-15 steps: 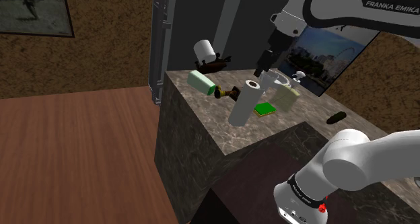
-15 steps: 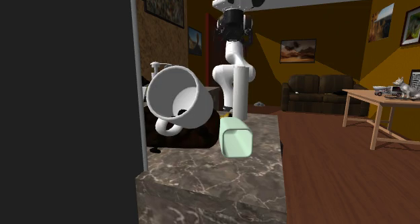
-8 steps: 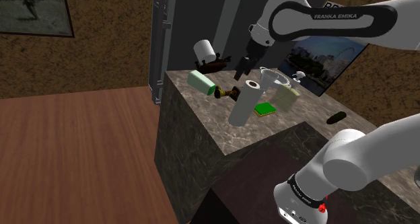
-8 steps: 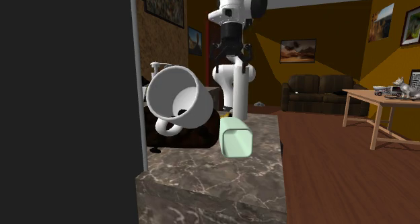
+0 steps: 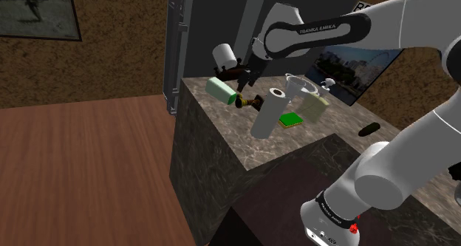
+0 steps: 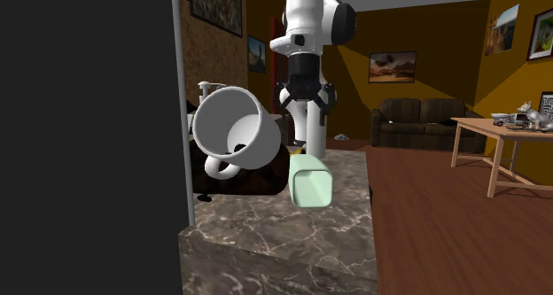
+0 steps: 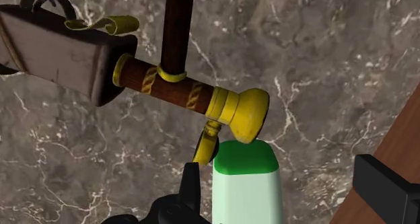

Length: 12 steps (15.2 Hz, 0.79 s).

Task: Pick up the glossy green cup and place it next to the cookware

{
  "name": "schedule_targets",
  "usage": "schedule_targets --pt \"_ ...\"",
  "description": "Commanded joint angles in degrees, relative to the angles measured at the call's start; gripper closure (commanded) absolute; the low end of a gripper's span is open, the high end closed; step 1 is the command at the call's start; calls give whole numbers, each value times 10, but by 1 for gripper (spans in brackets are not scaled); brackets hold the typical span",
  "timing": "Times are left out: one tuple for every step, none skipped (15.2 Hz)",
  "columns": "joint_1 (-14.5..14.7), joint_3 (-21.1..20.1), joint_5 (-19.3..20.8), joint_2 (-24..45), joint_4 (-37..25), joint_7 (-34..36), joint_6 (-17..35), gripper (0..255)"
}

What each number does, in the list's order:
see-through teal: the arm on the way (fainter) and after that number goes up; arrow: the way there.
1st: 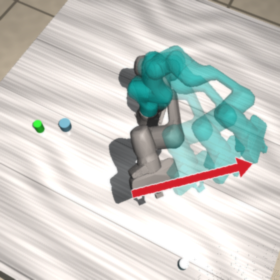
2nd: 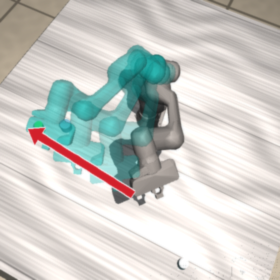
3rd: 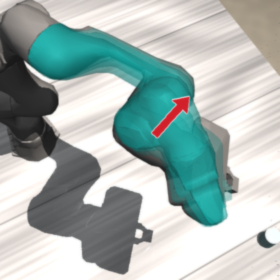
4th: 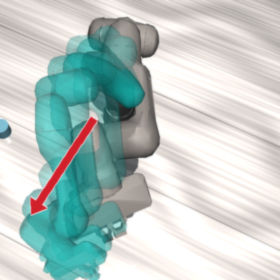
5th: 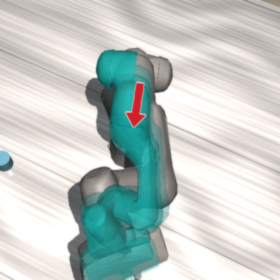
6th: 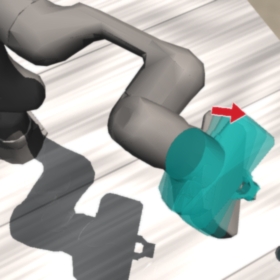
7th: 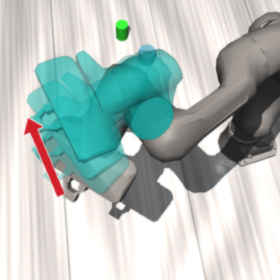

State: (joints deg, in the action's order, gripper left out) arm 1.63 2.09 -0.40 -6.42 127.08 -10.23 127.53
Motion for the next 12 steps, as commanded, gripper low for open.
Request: schedule_targets --pt "2 -1 -3 44 -27 -2 21 0" --pt "2 -1 -5 65 -40 -4 32 0" --pt "2 -1 -7 87 -54 -6 41 0" --pt "2 -1 -8 108 -68 -8 50 0" --pt "2 -1 -10 130 -83 -10 59 0" --pt "2 -2 -11 136 -87 -10 61 0" --pt "2 -2 -11 141 -86 -10 67 0" --pt "2 -2 -11 146 -84 -11 74 0" --pt "2 -2 -12 151 -83 -11 81 0" --pt "1 -2 -12 156 -81 -11 87 0" --pt "1 -2 -12 161 -80 -11 94 0" --pt "1 -2 -13 167 -79 -12 100 0"
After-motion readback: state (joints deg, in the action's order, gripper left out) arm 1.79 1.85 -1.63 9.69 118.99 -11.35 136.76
